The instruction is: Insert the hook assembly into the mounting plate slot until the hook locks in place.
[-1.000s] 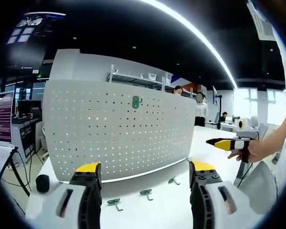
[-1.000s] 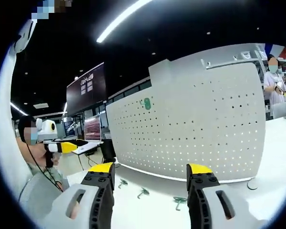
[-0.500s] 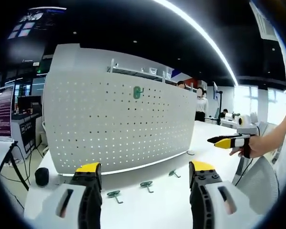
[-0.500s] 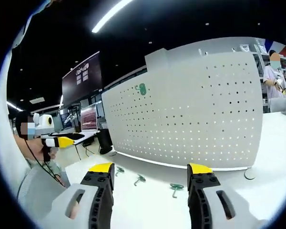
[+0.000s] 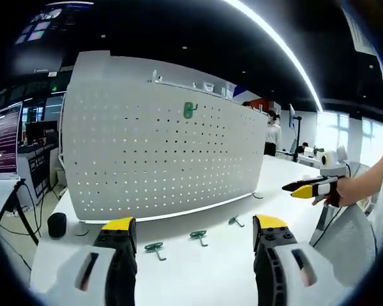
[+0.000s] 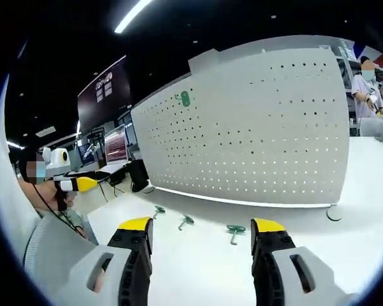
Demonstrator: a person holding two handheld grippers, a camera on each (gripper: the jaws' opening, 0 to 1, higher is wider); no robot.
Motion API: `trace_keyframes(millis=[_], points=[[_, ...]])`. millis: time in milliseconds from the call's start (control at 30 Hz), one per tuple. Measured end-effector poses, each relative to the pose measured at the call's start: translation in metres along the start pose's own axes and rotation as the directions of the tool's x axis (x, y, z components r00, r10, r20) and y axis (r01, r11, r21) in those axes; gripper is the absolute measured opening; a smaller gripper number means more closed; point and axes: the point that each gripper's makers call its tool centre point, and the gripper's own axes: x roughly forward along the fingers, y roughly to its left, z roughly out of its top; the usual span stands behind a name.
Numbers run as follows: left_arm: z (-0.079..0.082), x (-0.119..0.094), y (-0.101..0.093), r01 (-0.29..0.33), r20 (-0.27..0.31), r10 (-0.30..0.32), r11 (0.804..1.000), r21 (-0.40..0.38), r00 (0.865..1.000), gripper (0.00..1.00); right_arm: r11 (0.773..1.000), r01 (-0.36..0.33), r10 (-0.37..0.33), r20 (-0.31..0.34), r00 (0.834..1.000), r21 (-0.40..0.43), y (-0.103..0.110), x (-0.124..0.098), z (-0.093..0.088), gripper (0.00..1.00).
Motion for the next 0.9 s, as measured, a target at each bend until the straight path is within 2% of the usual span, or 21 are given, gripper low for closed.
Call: trace_keyframes(millis=[467, 600, 700, 767, 900], points=[[0.007, 0.004, 0.001, 0.014, -0.009, -0.014, 1.000, 0.019, 1.000, 0.76, 1.000, -0.011, 0.010, -0.022, 1.000, -0.015, 0.004, 0.002, -0.005, 0.60], [-0.001, 0.008, 0.005, 0.038, -0.063, -0.033, 0.996, 0.080, 0.997, 0.75, 1.000, -0.018, 0.017, -0.030, 0.999, -0.015, 0.005, 0.003, -0.007, 0.59], [-0.001, 0.010, 0.005, 0.053, -0.073, -0.047, 0.995, 0.081, 0.996, 0.75, 1.000, -0.020, 0.019, -0.030, 0.999, -0.017, 0.006, 0.003, -0.007, 0.59], [-0.002, 0.010, 0.009, 0.052, -0.088, -0.042, 0.992, 0.111, 0.995, 0.75, 1.000, -0.020, 0.020, -0.031, 0.999, -0.016, 0.006, 0.003, -0.007, 0.59], [-0.004, 0.011, 0.010, 0.088, -0.124, -0.071, 0.988, 0.130, 0.990, 0.75, 1.000, -0.026, 0.026, -0.036, 0.999, -0.013, 0.007, 0.003, -0.008, 0.58]])
